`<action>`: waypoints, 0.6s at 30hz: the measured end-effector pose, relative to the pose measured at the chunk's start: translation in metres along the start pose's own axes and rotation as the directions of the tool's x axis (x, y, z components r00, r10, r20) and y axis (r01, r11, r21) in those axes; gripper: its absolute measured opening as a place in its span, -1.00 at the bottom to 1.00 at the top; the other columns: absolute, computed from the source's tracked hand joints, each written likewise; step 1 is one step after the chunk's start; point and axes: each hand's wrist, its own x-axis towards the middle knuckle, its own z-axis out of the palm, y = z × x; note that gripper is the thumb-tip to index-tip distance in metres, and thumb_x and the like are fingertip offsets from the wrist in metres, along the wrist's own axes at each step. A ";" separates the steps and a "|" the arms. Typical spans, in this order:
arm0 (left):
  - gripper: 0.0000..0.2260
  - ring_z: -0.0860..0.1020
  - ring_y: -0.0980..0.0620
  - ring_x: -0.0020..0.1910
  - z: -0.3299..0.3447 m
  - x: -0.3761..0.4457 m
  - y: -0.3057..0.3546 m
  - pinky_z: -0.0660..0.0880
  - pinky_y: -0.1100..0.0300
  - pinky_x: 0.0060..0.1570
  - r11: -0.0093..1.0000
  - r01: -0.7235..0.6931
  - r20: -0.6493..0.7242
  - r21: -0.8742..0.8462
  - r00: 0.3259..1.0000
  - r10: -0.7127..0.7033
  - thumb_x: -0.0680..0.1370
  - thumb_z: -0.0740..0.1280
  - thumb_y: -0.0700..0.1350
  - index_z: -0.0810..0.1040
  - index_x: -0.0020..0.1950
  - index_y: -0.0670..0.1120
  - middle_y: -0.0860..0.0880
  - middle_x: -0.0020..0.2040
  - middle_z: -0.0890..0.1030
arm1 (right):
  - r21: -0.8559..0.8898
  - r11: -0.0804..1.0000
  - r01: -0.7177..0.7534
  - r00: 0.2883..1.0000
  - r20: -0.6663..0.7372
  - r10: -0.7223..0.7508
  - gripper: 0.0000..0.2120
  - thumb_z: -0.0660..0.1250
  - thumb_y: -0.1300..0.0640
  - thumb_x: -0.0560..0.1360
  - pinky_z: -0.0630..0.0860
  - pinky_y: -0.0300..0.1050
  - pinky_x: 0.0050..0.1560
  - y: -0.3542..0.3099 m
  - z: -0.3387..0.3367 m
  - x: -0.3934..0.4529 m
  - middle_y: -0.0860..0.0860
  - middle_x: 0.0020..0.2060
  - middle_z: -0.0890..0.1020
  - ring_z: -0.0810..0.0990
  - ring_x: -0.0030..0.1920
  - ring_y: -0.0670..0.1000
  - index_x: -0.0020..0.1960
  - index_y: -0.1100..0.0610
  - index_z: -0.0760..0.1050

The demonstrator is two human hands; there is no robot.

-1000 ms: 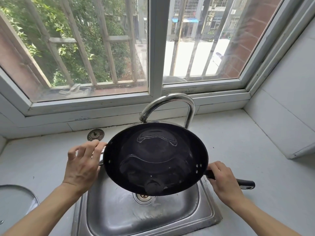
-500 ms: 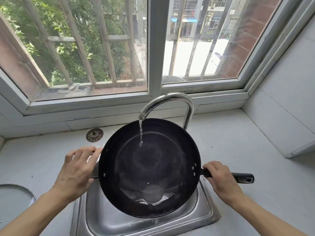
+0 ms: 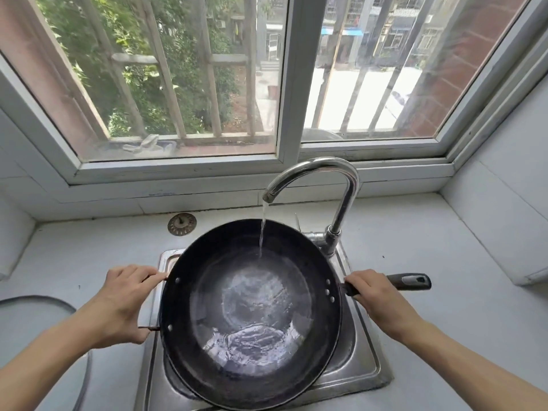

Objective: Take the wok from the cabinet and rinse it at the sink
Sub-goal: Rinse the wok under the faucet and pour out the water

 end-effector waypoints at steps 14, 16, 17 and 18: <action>-0.06 0.44 0.02 0.05 0.025 -0.019 -0.010 0.22 0.14 0.04 0.997 0.059 0.042 -0.056 0.998 -0.056 -0.05 0.35 0.32 0.53 0.30 -0.02 0.05 0.10 0.54 | 0.087 0.996 -0.033 0.996 0.081 0.026 -0.56 0.50 0.39 0.28 0.54 0.04 0.00 -0.014 0.029 0.012 0.03 -0.01 0.62 0.57 -0.01 0.11 0.13 0.15 0.55; -0.07 0.41 0.03 0.10 0.021 -0.021 -0.008 0.40 0.04 0.00 0.997 0.062 0.017 -0.047 0.998 -0.062 -0.03 0.34 0.33 0.52 0.30 -0.02 0.04 0.13 0.56 | 0.117 0.989 -0.093 0.991 0.111 0.080 -0.61 0.45 0.36 0.36 0.49 0.02 0.12 -0.017 0.030 0.014 0.04 0.04 0.60 0.54 0.06 0.10 0.16 0.16 0.55; -0.08 0.40 0.02 0.13 0.019 -0.021 -0.007 0.45 -0.01 -0.02 0.997 0.060 0.002 -0.048 0.998 -0.060 -0.01 0.35 0.32 0.52 0.31 -0.02 0.03 0.15 0.57 | 0.123 0.985 -0.118 0.986 0.134 0.102 -0.63 0.44 0.33 0.39 0.47 0.00 0.16 -0.018 0.030 0.015 0.04 0.06 0.60 0.53 0.08 0.10 0.17 0.16 0.55; -0.09 0.39 0.01 0.15 0.016 -0.023 -0.006 0.48 -0.05 -0.03 0.997 0.055 -0.015 -0.050 0.998 -0.056 0.00 0.37 0.31 0.51 0.31 -0.01 0.03 0.17 0.56 | 0.121 0.984 -0.133 0.981 0.158 0.114 -0.63 0.43 0.31 0.40 0.44 -0.04 0.19 -0.019 0.030 0.016 0.04 0.07 0.59 0.51 0.10 0.09 0.18 0.14 0.54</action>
